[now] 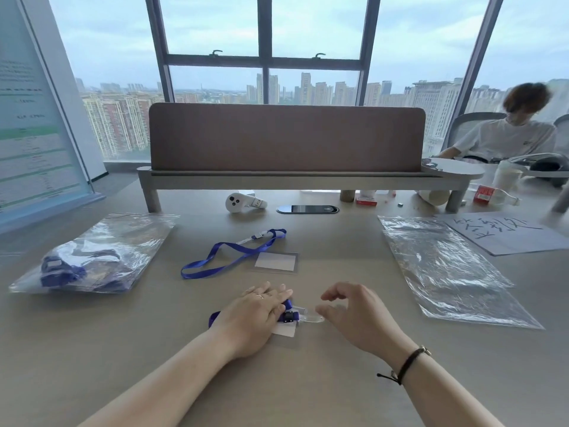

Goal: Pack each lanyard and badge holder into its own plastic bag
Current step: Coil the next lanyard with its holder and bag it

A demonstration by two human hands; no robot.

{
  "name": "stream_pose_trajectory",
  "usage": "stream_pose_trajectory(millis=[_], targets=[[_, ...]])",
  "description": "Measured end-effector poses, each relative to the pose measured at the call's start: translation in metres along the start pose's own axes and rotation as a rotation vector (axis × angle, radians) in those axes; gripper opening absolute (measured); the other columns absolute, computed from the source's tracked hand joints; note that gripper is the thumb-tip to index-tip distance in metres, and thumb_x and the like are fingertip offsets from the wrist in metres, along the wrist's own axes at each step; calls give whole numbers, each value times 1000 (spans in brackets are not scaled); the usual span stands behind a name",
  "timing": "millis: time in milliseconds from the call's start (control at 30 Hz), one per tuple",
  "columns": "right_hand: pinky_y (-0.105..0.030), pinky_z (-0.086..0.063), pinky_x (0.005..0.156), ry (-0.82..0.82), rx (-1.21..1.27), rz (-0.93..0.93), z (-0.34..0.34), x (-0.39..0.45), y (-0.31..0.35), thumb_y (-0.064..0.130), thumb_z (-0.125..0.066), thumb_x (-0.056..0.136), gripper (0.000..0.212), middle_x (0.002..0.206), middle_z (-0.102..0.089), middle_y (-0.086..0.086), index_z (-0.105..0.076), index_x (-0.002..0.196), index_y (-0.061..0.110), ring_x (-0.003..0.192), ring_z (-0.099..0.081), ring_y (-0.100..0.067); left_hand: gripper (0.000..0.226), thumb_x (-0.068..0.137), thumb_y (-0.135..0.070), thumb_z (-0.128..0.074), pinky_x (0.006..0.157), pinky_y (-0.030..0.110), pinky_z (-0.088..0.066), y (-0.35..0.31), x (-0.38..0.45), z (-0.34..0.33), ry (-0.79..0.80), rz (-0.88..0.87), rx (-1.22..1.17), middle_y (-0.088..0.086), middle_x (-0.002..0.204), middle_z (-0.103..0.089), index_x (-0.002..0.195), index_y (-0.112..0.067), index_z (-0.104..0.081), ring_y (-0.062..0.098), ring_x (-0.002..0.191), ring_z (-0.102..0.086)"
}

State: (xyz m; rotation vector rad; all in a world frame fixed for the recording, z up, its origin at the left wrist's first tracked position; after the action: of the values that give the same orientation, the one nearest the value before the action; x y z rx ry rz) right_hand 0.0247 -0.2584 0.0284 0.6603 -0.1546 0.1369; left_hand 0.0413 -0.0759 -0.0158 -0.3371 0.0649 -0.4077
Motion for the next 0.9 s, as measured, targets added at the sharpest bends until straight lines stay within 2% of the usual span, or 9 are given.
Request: stream_pose_trajectory(millis=[167,233,300,367,533,667,767,900], targets=[[-23,-38,80,-10,-40,-19,9,-16,-11,43,-69,85,23,104,-66,13,-70,102,28,103,-58,-11,51,108,-41,-18,124,30,-4,-11,-5,-5,19,89,38,-16,166,-11,158,-33,-19,10,154,-3],[-23,-40,82,-19,-43,-11,16,-23,-14,45,-69,85,23,104,-66,14,-69,101,30,104,-58,-10,52,107,-44,-19,124,31,-8,-20,-8,-2,-25,128,69,-12,165,-18,157,-31,-24,12,153,-11],[-23,-41,85,-33,-55,1,27,-29,-18,46,-70,85,24,104,-66,14,-69,102,30,104,-59,-9,52,105,-48,-23,118,33,-20,-33,-11,8,-111,139,86,-9,159,-36,152,-29,-33,14,147,-28],[-22,-41,85,-54,-67,0,41,-34,-25,46,-70,85,25,106,-67,13,-69,104,30,105,-59,-9,53,104,-52,-27,111,33,-28,-53,-10,20,-177,121,104,-7,151,-47,150,-28,-37,16,140,-40],[-25,-37,88,-122,-78,-85,86,-43,-62,42,-71,86,30,117,-62,8,-66,112,28,113,-55,-13,58,100,-59,-33,113,33,-28,-112,15,35,-232,-25,107,-7,153,-45,149,-28,-39,15,142,-37],[-32,-40,99,-206,-88,-229,122,-49,-117,43,-70,85,38,123,-62,3,-64,118,25,121,-52,-18,56,98,-57,-41,112,34,-33,-156,47,21,-185,-113,89,-5,152,-46,145,-28,-43,16,141,-40],[-38,-41,104,-228,-123,-305,135,-49,-153,48,-69,84,44,127,-63,1,-63,121,25,125,-52,-21,53,97,-55,-43,105,36,-37,-180,74,2,-107,-93,66,-3,147,-51,143,-29,-44,20,136,-46],[-40,-34,111,-103,-249,-294,121,-40,-170,68,-64,77,60,136,-57,9,-61,126,34,135,-41,-17,51,96,-53,-47,102,37,-41,-205,100,-24,-45,-57,18,2,141,-57,140,-28,-48,25,130,-51]])
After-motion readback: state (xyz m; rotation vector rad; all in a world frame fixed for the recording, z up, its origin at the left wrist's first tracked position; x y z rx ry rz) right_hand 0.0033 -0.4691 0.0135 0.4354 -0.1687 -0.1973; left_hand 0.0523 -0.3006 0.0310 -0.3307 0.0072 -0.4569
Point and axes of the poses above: each hand's wrist, its own x-axis towards the middle knuckle, its own z-axis out of the back of the hand, y = z × x, the point moved 9 cm from there along x, towards the middle knuckle
